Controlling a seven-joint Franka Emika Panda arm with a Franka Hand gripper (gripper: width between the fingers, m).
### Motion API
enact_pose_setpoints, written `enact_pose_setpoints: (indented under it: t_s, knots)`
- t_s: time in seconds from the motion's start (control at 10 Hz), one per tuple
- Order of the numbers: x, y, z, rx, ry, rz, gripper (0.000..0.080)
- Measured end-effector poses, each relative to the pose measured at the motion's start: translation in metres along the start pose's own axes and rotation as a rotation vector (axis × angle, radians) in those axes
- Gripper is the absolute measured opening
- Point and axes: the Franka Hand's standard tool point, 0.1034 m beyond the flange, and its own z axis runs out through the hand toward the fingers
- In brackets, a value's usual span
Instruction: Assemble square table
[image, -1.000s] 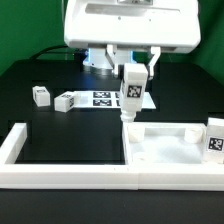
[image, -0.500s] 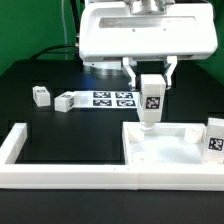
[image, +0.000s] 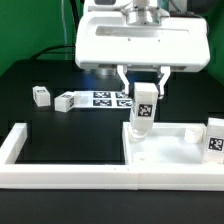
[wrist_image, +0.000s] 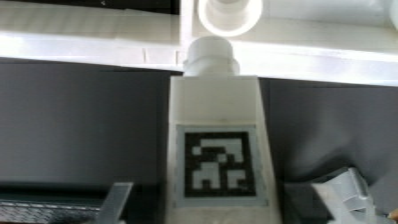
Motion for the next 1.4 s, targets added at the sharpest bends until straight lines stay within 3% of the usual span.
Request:
enact_pose_setpoints:
  t_s: [0.1, 0.9, 1.4]
  knots:
    - [-0.002, 0.005, 0.002, -0.004, 0.001, 0.009, 0.0291]
    - [-0.020, -0.011, 0.023, 0.015, -0.032, 0.017, 0.0291]
    - [-0.030, -0.013, 0.030, 0.016, -0.046, 0.014, 0.0291]
